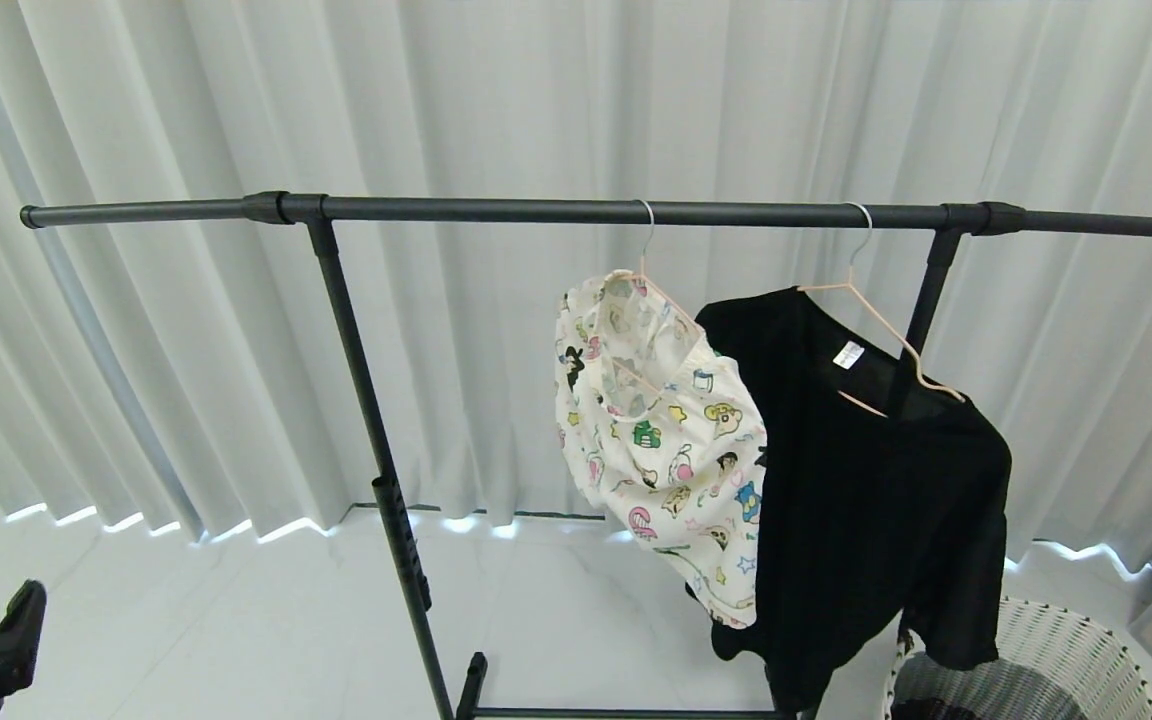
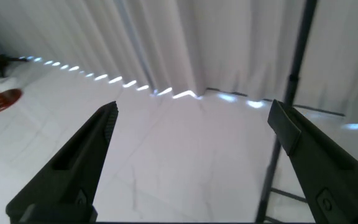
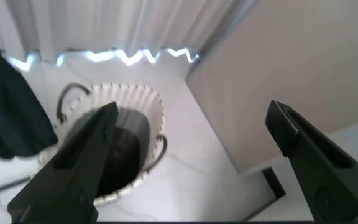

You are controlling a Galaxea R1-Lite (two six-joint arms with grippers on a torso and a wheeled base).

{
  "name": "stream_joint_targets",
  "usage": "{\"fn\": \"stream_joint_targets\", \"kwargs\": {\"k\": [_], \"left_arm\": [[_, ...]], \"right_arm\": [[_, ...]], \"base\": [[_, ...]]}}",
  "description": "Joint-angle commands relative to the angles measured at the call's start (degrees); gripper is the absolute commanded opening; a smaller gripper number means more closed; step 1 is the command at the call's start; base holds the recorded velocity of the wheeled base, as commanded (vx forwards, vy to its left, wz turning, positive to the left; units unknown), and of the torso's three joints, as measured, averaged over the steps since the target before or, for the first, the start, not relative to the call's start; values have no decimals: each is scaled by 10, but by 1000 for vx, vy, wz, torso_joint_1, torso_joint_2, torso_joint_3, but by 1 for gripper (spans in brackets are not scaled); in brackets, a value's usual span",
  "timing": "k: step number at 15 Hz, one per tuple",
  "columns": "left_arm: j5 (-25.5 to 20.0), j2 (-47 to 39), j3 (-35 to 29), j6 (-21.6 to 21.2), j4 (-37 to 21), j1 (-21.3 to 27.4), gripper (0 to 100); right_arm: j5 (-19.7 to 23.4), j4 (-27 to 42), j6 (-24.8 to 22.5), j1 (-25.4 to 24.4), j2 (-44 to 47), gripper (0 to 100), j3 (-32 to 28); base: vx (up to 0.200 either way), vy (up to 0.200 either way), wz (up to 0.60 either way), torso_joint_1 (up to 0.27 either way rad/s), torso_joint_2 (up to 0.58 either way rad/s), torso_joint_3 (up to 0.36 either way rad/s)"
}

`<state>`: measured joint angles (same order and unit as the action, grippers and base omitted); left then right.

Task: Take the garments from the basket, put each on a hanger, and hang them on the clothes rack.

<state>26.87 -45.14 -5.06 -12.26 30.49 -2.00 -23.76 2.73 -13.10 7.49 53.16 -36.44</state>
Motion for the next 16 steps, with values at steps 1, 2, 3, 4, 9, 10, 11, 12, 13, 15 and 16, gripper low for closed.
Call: {"fn": "stream_joint_targets", "kwargs": {"k": [1, 2, 3, 4, 9, 10, 11, 12, 13, 15, 16], "left_arm": [[22, 88, 47, -2, 1, -1, 100], [24, 106, 51, -3, -2, 0, 100], [23, 160, 51, -3, -47, -1, 100], [20, 207, 51, -2, -88, 0, 100], [-6, 451, 42, -51, -282, 21, 100], [-18, 451, 42, -51, -282, 21, 100], [-31, 451, 42, -50, -282, 21, 100], [-38, 451, 42, -51, -282, 20, 100], [-40, 451, 42, -49, -282, 21, 100], [-51, 449, 42, -49, -282, 21, 100], [-80, 442, 42, -46, -283, 23, 100]], "right_arm": [[6, -10, 0, 5, -76, 100, 72], [13, -17, 1, 5, -89, 100, 87], [50, -49, 1, 2, -121, 100, 133], [82, -77, 0, -5, -142, 100, 170], [145, -164, -29, -100, -233, 100, 325], [145, -164, -36, -119, -250, 100, 345], [144, -164, -39, -123, -288, 100, 364], [138, -128, -36, -123, -351, 100, 364], [108, -41, -28, -119, -445, 100, 364], [44, -13, 9, -95, -492, 100, 349], [46, -11, 25, -76, -525, 100, 349]], "base": [[0, 0, 0, 0, 0, 0], [0, 0, 0, 0, 0, 0], [0, 0, 0, 0, 0, 0], [0, 0, 0, 0, 0, 0], [0, 0, 0, 0, 0, 0], [0, 0, 0, 0, 0, 0], [0, 0, 0, 0, 0, 0], [0, 0, 0, 0, 0, 0], [0, 0, 0, 0, 0, 0], [0, 0, 0, 0, 0, 0], [0, 0, 0, 0, 0, 0]]}}
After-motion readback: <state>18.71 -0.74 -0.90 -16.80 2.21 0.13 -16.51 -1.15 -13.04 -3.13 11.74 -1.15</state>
